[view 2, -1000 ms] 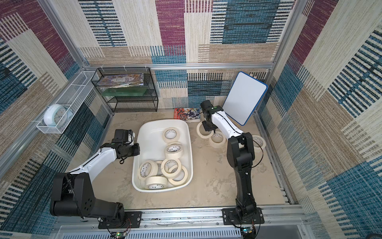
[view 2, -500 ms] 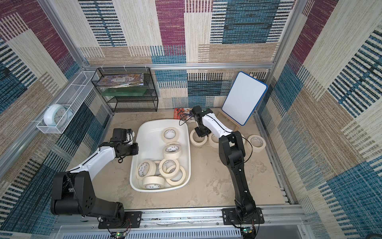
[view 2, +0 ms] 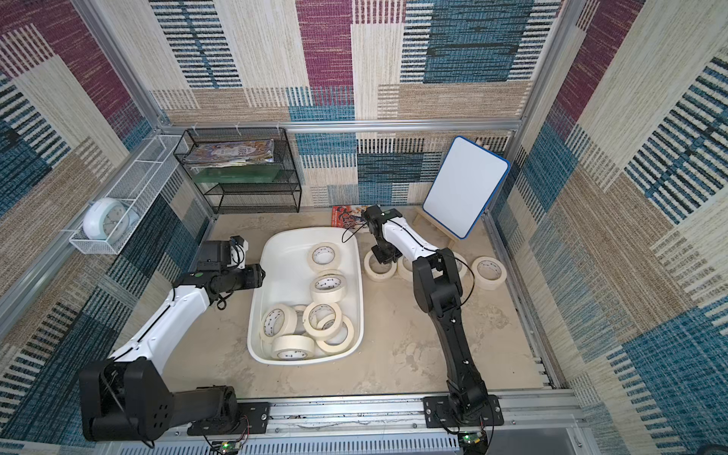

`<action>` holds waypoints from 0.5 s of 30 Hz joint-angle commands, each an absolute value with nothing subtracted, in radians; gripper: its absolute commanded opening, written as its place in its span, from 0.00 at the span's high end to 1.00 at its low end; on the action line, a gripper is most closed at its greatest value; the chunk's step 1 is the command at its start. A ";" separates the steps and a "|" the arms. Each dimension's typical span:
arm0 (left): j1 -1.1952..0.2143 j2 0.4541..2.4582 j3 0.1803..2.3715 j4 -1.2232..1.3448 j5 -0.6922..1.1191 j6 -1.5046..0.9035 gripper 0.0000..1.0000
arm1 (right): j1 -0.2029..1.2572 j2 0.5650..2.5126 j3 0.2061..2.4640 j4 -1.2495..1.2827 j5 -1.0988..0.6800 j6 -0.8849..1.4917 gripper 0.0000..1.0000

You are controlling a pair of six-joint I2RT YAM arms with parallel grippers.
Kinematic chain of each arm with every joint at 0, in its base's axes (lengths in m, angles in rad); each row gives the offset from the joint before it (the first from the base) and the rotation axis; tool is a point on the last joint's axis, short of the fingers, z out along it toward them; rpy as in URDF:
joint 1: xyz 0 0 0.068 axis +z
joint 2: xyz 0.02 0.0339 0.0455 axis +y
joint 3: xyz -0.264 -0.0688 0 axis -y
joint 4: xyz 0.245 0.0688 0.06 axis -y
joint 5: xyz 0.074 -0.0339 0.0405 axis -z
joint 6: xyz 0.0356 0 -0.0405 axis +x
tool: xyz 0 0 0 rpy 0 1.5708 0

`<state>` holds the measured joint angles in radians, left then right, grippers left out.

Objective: Take out the art tape in the storage box
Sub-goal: Place the art tape at the center of the board.

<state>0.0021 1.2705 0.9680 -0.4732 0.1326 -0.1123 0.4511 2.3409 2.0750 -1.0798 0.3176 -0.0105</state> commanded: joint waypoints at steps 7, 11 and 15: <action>-0.090 1.253 1.002 -0.508 0.199 -0.143 0.32 | 0.449 2.212 2.009 -0.963 0.295 0.007 0.01; -0.181 1.323 1.039 -0.508 0.164 -0.138 0.31 | 0.449 2.089 1.899 -0.864 0.241 0.027 0.01; -0.228 1.401 1.085 -0.473 0.163 -0.151 0.31 | 0.449 1.998 1.811 -0.830 0.198 0.048 0.01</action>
<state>-0.2115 1.3647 1.0615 -0.5026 0.1783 -0.1417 0.4496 2.0457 1.8557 -0.8898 0.2504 0.0189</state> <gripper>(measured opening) 0.690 0.997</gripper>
